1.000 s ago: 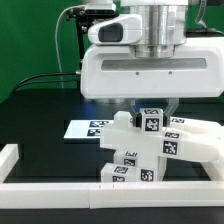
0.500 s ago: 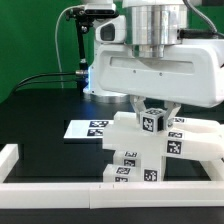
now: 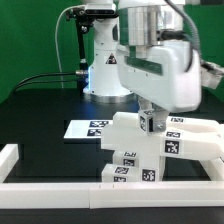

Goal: Assemble chair

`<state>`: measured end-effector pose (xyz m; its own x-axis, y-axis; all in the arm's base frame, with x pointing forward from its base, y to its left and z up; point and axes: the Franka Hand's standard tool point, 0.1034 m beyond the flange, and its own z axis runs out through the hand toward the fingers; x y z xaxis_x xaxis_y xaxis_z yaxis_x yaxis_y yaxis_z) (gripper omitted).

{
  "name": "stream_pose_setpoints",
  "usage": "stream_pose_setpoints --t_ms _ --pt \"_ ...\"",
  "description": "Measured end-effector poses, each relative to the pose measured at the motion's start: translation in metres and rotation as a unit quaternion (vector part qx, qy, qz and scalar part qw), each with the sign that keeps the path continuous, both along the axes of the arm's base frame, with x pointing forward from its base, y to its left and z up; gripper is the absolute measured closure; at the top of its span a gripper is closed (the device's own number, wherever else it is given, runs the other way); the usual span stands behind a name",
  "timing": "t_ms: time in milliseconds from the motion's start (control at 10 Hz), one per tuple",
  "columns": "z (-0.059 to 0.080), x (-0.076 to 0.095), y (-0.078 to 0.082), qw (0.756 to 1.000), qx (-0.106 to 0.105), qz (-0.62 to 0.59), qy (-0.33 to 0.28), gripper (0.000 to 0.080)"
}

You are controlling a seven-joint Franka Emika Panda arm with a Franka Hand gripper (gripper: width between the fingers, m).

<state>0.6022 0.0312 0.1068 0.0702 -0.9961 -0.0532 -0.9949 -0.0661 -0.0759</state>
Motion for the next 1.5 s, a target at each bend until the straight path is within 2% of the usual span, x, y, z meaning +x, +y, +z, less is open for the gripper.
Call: stream_pose_setpoints --t_ms 100,400,600,700,800,900,1100,1500 --pt "0.000 0.002 -0.002 0.998 0.013 -0.065 -0.006 0.0535" --pt "0.000 0.004 0.000 0.979 0.024 -0.200 -0.010 0.0535" --pt "-0.001 0.004 0.000 0.979 0.024 -0.200 -0.009 0.0535" --pt "-0.001 0.004 0.000 0.981 0.023 -0.194 -0.010 0.0323" --pt "0.000 0.005 0.000 0.991 0.016 -0.135 -0.012 0.0323" --pt "0.000 0.004 0.003 0.996 0.014 -0.091 -0.013 0.0181" --pt "0.003 0.004 0.011 0.999 0.011 0.049 -0.002 0.0159" --pt "0.001 0.003 0.008 0.985 -0.001 0.173 -0.011 0.0151"
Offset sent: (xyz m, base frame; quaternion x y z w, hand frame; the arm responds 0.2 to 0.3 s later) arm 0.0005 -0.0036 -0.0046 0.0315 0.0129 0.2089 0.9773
